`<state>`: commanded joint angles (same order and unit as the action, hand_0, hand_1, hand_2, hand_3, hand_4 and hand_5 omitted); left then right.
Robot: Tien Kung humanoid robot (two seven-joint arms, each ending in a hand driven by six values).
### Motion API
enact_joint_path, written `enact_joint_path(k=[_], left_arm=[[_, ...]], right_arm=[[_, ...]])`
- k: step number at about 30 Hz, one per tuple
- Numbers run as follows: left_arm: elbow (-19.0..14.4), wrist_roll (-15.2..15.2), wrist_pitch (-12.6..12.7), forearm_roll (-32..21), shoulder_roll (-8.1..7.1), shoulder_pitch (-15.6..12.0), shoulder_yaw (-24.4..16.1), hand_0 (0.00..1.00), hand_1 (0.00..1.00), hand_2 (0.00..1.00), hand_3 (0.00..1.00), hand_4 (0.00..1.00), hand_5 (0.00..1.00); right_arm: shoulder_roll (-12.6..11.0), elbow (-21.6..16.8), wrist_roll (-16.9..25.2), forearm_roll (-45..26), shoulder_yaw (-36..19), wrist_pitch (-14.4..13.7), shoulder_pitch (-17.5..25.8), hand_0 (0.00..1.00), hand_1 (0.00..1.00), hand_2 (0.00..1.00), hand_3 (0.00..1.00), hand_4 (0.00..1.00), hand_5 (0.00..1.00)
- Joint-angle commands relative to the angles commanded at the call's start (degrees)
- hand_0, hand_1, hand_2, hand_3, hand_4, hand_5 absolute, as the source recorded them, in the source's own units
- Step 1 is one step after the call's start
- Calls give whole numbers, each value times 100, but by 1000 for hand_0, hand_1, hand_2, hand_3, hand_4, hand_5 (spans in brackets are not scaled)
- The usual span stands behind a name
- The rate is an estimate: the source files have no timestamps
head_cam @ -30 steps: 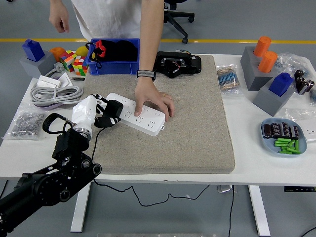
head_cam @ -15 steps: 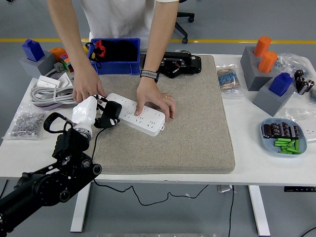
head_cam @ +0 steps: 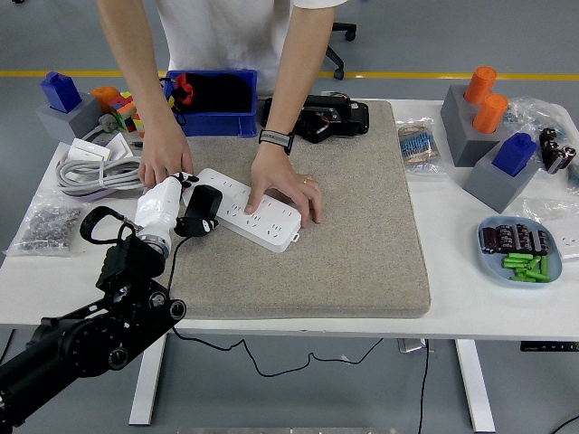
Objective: Press the white button,pick up the black plug,place it near the board,insert it into the board
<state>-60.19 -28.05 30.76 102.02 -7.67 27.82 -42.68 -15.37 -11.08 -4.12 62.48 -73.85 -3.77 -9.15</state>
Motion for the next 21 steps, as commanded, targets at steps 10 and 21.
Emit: enact_joint_path(k=[10,21], left_arm=[[-20,338,74,-193,-8,-18,-36,998,998,998,998,998,833],[-396,812,363,-173,-155,-178,-79,998,998,998,998,998,874]], right_arm=[[3,0,1,8,-24,3,-8,623,592,581,578,648,364],[21,-2,4,20,-37,2,-4,622,592,581,579,647,363]])
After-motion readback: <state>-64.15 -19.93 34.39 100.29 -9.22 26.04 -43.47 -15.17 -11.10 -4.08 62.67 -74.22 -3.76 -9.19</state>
